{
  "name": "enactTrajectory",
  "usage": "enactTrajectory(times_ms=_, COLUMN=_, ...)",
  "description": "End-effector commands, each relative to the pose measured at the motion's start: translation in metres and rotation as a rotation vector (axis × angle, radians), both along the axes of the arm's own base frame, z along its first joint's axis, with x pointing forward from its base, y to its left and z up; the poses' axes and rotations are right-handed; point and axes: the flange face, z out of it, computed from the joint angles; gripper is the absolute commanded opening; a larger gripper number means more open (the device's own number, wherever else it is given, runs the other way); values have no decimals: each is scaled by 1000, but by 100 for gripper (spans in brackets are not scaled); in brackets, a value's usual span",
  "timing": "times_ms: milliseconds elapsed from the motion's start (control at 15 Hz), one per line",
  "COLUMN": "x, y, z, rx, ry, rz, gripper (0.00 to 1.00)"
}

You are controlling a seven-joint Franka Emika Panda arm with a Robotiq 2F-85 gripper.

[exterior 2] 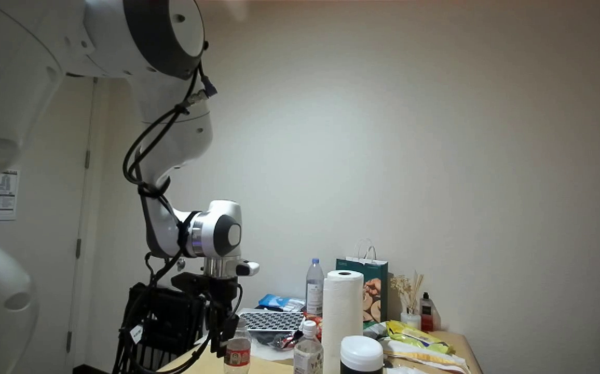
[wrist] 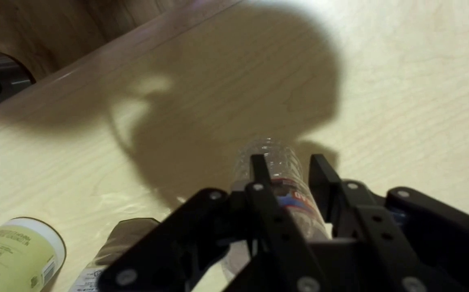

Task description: Move the yellow and brown bottle to the right and then move the water bottle backward

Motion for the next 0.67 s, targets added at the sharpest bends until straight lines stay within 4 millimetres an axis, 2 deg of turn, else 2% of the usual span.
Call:
enactTrajectory(times_ms=0, x=0, y=0, z=1, rx=3, ry=1, rz=5, gripper=55)
enactTrajectory(times_ms=67, x=1, y=0, z=1, rx=3, ry=0, rz=5, gripper=31)
enactTrajectory(times_ms=200, x=1, y=1, z=0, rx=3, ry=0, rz=7, gripper=43)
enactTrajectory(times_ms=267, x=0, y=1, z=1, rx=-3, ry=3, rz=6, gripper=73)
enactTrajectory(times_ms=467, x=-3, y=1, z=5, rx=-7, ry=-10, rz=-9, gripper=93)
enactTrajectory(times_ms=600, x=-1, y=-1, z=5, rx=-7, ry=-31, rz=-30, gripper=100)
